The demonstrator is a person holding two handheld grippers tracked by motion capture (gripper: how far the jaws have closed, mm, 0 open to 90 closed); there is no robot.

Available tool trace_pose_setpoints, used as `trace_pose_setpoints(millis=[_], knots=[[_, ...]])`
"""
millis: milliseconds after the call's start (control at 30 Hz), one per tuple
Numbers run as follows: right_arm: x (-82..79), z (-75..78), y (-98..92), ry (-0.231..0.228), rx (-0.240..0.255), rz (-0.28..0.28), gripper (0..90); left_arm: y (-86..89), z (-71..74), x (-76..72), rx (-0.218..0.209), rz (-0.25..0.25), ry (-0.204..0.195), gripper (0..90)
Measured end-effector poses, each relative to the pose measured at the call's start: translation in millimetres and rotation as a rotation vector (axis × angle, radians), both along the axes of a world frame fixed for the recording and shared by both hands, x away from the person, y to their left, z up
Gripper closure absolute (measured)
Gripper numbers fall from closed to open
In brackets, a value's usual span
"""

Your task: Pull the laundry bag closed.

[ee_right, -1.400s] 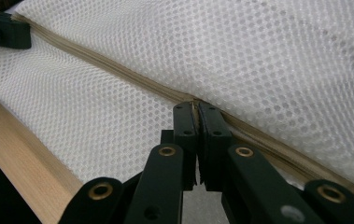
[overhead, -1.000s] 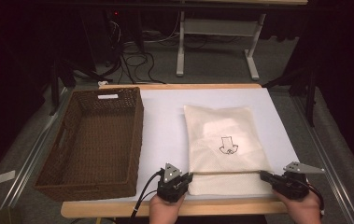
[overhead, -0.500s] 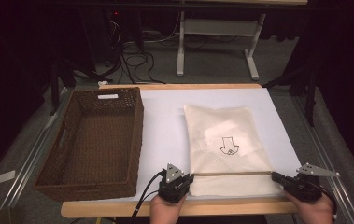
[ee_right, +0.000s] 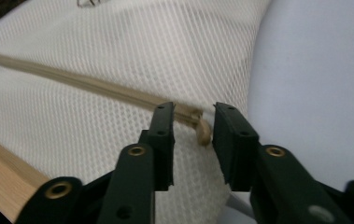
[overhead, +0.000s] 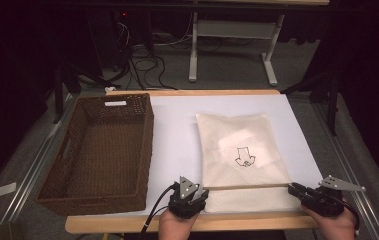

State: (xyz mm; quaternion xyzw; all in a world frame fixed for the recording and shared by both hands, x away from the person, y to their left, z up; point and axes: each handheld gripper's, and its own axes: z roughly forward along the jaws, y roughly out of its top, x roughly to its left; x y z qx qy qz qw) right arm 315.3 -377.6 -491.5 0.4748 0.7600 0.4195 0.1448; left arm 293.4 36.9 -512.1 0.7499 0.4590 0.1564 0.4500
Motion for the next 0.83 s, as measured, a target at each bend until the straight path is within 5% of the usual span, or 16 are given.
trace_pose_setpoints(millis=[133, 233, 300, 400, 533, 833], knots=[[-1.6, 8.5, 2.2, -0.068, 0.02, 0.005, 55.3, 4.6, 8.5, -2.6, 0.029, 0.039, -0.076, 45.5], [0.1, 23.7, 10.1, -0.177, 0.019, -0.038, 31.8, 14.7, 21.4, -3.8, 0.079, 0.096, -0.162, 35.0], [1.6, 27.5, 13.4, -0.21, 0.01, -0.042, 26.2, 17.5, 24.2, -3.7, 0.09, 0.111, -0.178, 31.3], [10.8, 39.6, 27.5, -0.289, -0.02, -0.055, 2.9, 26.3, 32.1, -3.7, 0.138, 0.182, -0.226, 14.1], [25.6, 38.7, 44.7, -0.297, -0.02, -0.054, 0.2, 32.8, 33.5, -3.0, 0.144, 0.172, -0.207, 0.3], [15.6, 37.7, 31.4, -0.319, -0.003, -0.071, 0.2, 35.3, 36.1, -0.4, 0.121, 0.171, -0.202, 0.1]])
